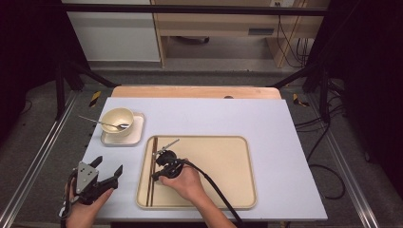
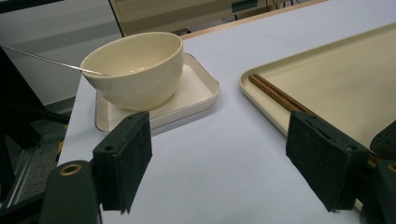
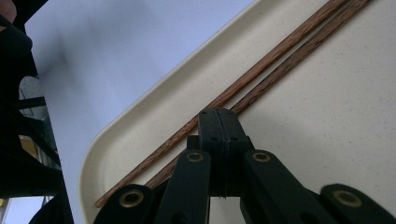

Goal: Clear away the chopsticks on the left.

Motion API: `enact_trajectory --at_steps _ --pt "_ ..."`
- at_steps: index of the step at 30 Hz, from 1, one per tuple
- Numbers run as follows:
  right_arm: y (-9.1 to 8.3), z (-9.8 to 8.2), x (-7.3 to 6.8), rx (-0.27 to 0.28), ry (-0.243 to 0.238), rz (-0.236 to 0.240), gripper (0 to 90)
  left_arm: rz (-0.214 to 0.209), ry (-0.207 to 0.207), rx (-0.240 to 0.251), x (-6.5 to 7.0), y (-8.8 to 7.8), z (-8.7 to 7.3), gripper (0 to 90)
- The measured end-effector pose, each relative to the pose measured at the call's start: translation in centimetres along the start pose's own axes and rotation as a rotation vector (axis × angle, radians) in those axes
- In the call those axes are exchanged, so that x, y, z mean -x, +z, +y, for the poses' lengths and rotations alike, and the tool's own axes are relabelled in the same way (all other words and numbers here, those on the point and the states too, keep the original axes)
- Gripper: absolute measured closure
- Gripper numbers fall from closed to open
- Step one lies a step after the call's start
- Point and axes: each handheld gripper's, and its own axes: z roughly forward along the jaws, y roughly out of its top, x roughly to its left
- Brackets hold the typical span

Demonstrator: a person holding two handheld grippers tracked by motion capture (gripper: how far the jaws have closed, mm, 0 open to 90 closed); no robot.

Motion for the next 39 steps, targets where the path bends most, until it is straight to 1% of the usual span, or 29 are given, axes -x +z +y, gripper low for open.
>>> enact_trajectory --at_steps 4,8,11,20,22,24,25,26,27,28,29,30,32,33,37,39 --pt "0.0 0.0 0.0 -0.003 -0.001 0.001 90.0 -0.001 0.001 -0.001 0.0 0.0 0.0 22.5" --pt "-0.1 -0.1 0.0 0.004 -0.010 0.004 90.0 -0.001 0.004 -0.003 0.0 0.0 0.0 22.5" --pt "-0.2 -0.1 -0.1 0.005 -0.009 -0.001 90.0 0.001 0.001 0.000 0.0 0.0 0.0 22.4" --pt "-1.2 -0.2 0.0 0.027 -0.037 -0.029 90.0 -0.001 0.003 -0.001 0.0 0.0 0.0 22.4" --pt "-1.4 -0.3 0.2 0.031 -0.054 -0.043 90.0 -0.001 0.004 -0.002 0.0 0.0 0.0 22.4" --pt "-1.7 -0.3 0.2 0.037 -0.061 -0.054 90.0 -0.001 0.005 -0.005 0.0 0.0 0.0 22.4" --pt "-1.9 -0.4 0.1 0.049 -0.078 -0.069 90.0 -0.001 0.005 -0.005 0.0 0.0 0.0 22.4" --pt "-2.1 -0.5 0.1 0.057 -0.088 -0.074 90.0 -0.001 0.006 -0.005 0.0 0.0 0.0 22.4" --pt "-2.1 -0.5 0.1 0.057 -0.088 -0.074 90.0 0.000 0.008 -0.005 0.0 0.0 0.0 22.4" --pt "-2.2 -0.6 0.2 0.071 -0.104 -0.073 90.0 0.001 0.008 -0.005 0.0 0.0 0.0 22.4" --pt "-2.3 -0.6 0.1 0.080 -0.106 -0.077 90.0 0.000 0.009 -0.006 0.0 0.0 0.0 22.4" --pt "-2.4 -0.7 0.1 0.086 -0.110 -0.085 88.6 0.001 0.011 -0.006 0.0 0.0 0.0 22.4" --pt "-2.7 -0.9 0.1 0.097 -0.136 -0.096 87.8 0.001 0.016 -0.009 -0.1 0.0 -0.1 22.4" --pt "-2.8 -1.0 0.0 0.103 -0.139 -0.099 87.3 0.001 0.019 -0.010 -0.1 0.0 -0.1 22.4" --pt "-3.5 -1.6 0.0 0.129 -0.178 -0.116 81.2 0.003 0.020 -0.008 -0.1 0.0 -0.1 22.4" --pt "-3.8 -1.9 0.0 0.141 -0.194 -0.127 74.8 0.003 0.019 -0.009 -0.2 0.1 -0.1 22.4"
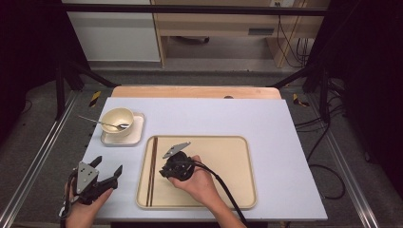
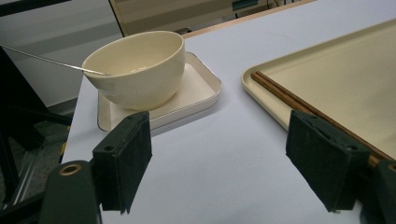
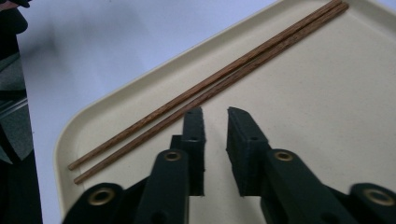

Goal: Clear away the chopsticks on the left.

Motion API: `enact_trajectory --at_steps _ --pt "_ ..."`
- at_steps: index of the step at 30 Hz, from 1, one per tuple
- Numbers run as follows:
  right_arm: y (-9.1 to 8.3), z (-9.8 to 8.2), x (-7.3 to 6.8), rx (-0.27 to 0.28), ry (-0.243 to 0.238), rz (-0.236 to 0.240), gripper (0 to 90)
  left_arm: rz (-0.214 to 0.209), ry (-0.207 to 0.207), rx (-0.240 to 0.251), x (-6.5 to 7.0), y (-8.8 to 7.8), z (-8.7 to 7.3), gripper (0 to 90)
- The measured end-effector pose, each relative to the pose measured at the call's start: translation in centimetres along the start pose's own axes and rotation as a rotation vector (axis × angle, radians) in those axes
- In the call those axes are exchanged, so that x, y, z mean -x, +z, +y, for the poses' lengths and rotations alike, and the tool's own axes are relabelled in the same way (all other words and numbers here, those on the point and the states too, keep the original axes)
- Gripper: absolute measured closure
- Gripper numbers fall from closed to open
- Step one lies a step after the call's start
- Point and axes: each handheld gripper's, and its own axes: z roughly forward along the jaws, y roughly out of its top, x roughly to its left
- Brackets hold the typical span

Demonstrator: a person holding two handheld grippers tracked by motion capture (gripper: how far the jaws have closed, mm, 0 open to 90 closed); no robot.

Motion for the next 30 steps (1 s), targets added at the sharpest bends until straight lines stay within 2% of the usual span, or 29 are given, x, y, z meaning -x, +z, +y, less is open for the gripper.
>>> enact_trajectory --at_steps 3,4,5,6,7,8,9,10,15,16,20,22,23,26,28,29,30 --pt "-0.5 -0.3 0.1 0.013 -0.033 -0.020 66.8 0.003 0.000 -0.001 -0.1 0.0 -0.1 22.4" --pt "-0.9 -0.4 0.1 0.018 -0.045 -0.032 59.9 0.003 0.000 -0.001 -0.1 0.0 -0.1 22.3" --pt "-0.9 -0.4 0.1 0.018 -0.045 -0.032 59.9 0.005 0.001 -0.001 -0.1 0.0 -0.1 22.3" --pt "-1.3 -0.6 0.2 0.021 -0.051 -0.042 51.4 0.006 -0.001 0.000 -0.2 0.1 -0.1 22.3" --pt "-1.3 -0.6 0.2 0.021 -0.051 -0.042 51.4 0.007 -0.001 0.000 -0.2 0.1 -0.1 22.3" --pt "-1.8 -0.8 0.3 0.035 -0.051 -0.052 44.5 0.007 -0.001 0.001 -0.2 0.1 -0.1 22.2" --pt "-1.8 -0.8 0.3 0.035 -0.051 -0.052 44.5 0.007 -0.005 0.003 -0.2 0.1 -0.1 22.2" --pt "-2.2 -1.0 0.4 0.044 -0.058 -0.057 40.4 0.006 -0.006 0.005 -0.2 0.1 -0.2 22.2" --pt "-4.5 -2.4 1.1 0.084 -0.077 -0.139 17.5 0.008 -0.003 0.006 -0.2 0.1 -0.2 21.8" --pt "-4.5 -2.4 1.1 0.084 -0.077 -0.139 17.5 0.008 -0.003 0.005 -0.2 0.1 -0.2 21.8" --pt "-5.9 -3.6 1.8 0.121 -0.091 -0.205 12.7 0.014 -0.011 0.002 -0.2 0.2 -0.3 20.6" --pt "-6.8 -4.4 2.2 0.155 -0.079 -0.220 12.7 0.019 -0.016 0.004 -0.3 0.2 -0.3 19.1" --pt "-6.8 -4.4 2.2 0.155 -0.079 -0.220 12.7 0.022 -0.022 0.006 -0.3 0.2 -0.3 19.1" --pt "-7.5 -5.1 2.4 0.170 -0.072 -0.232 13.4 0.020 -0.054 0.017 -0.6 0.2 -0.2 17.8" --pt "-7.9 -5.6 2.3 0.148 -0.101 -0.251 13.9 0.019 -0.074 0.030 -0.9 0.3 -0.2 17.2" --pt "-7.9 -5.6 2.3 0.148 -0.101 -0.251 13.9 0.025 -0.082 0.030 -1.0 0.4 -0.2 17.2" --pt "-8.1 -5.7 2.2 0.146 -0.109 -0.258 14.7 0.022 -0.106 0.034 -1.3 0.5 -0.1 17.2"
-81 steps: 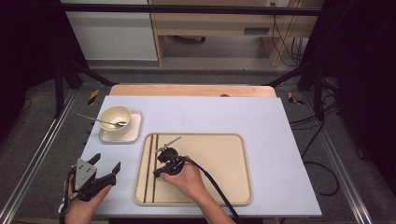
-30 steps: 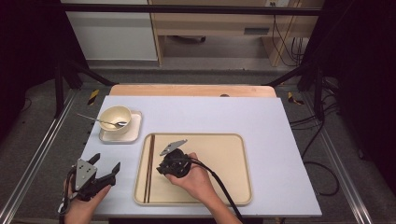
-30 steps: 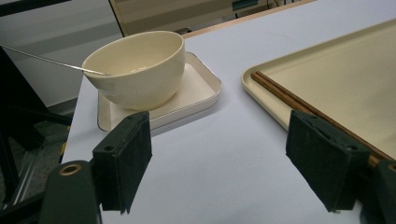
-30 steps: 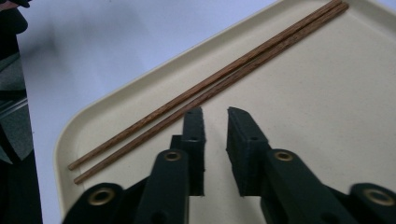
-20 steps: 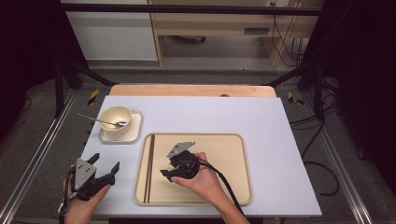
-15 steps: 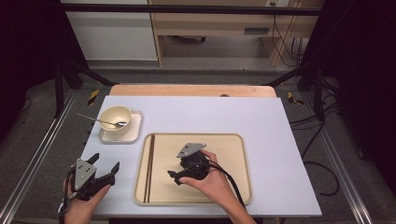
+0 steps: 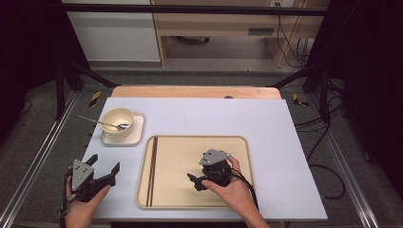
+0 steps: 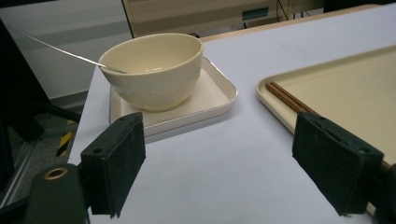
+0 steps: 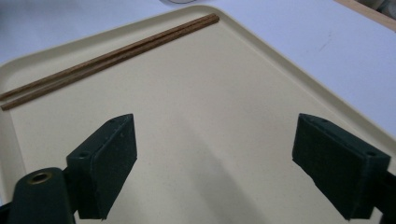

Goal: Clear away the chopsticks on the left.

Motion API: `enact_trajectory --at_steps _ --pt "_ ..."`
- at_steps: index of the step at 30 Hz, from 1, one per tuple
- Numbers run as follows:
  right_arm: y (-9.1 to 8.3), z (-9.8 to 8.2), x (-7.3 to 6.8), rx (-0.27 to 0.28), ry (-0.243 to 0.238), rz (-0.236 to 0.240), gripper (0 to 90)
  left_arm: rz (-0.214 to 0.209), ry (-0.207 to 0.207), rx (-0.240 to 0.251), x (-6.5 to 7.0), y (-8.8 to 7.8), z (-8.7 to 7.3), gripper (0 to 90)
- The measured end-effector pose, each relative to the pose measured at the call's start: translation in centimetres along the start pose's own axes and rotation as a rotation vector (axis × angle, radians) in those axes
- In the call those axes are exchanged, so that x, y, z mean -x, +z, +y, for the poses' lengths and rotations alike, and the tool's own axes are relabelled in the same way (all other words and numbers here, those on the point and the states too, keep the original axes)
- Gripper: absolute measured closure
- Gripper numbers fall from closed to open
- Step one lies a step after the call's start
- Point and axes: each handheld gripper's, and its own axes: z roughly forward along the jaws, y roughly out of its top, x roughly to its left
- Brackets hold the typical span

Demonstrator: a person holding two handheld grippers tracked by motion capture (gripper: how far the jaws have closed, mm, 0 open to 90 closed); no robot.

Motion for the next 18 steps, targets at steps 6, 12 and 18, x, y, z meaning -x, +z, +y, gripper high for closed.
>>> enact_trajectory --at_steps 6,12,18 --pt "-1.1 -0.4 0.4 0.013 -0.018 -0.027 17.0 0.018 -0.033 0.020 -1.8 1.1 1.0 16.6" --pt "-1.7 -0.6 1.2 0.027 0.000 -0.045 17.9 0.055 -0.058 0.030 -4.3 3.1 1.9 17.2" --pt "-2.1 -0.8 1.7 0.025 0.019 -0.053 18.3 0.083 -0.118 0.032 -6.7 5.6 2.5 18.8"
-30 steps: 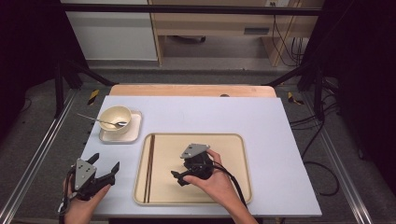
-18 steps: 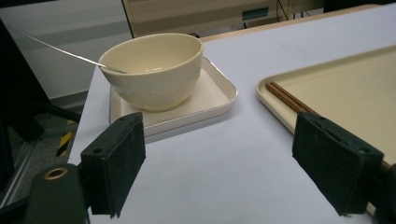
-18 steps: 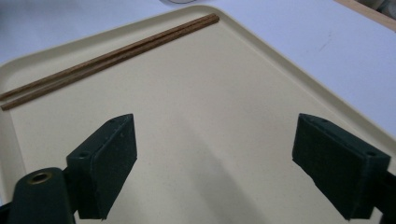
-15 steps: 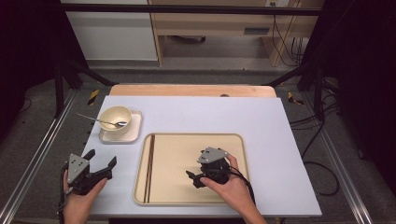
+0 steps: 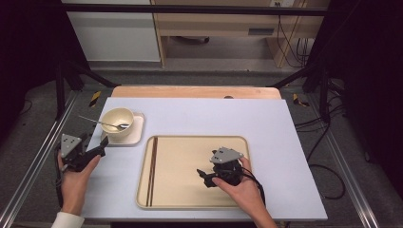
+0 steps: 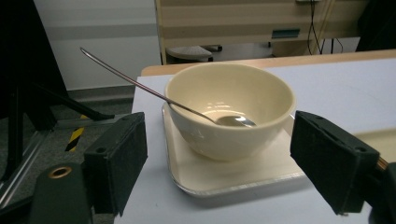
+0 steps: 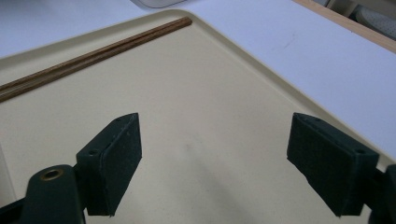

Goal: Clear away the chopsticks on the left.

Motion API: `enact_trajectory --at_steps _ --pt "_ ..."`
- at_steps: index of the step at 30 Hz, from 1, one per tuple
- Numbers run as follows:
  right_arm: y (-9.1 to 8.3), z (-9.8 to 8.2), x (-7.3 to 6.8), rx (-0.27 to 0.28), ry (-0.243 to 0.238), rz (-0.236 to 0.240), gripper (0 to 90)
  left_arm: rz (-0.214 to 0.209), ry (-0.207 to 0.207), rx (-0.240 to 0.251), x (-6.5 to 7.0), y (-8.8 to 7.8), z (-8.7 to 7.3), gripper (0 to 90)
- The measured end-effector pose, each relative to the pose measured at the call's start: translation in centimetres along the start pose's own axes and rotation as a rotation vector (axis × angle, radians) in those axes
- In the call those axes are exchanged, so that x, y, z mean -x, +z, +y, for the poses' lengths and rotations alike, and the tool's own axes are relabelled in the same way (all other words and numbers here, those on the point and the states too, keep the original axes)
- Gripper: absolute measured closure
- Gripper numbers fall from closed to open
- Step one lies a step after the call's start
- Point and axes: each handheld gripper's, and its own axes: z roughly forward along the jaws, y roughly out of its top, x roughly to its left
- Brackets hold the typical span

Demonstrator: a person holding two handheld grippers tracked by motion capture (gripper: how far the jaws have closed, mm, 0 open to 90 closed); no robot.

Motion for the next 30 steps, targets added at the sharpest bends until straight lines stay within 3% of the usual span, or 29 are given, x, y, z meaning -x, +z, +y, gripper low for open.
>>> enact_trajectory --at_steps 7,19,25,30 --pt "-0.4 -0.4 -0.2 -0.008 -0.015 0.012 14.7 0.032 0.008 -0.028 -1.4 2.4 0.8 18.8" --pt "-1.7 -1.4 0.6 0.109 -0.009 0.008 14.5 0.056 -0.057 -0.047 -3.0 3.8 0.9 18.3" --pt "-2.3 -2.3 1.5 0.169 0.011 -0.011 16.2 0.050 -0.053 -0.031 -3.2 4.4 0.7 19.1" --pt "-2.8 -3.4 2.1 0.167 0.016 -0.042 16.7 0.054 -0.079 -0.012 -3.7 4.8 0.4 22.2"
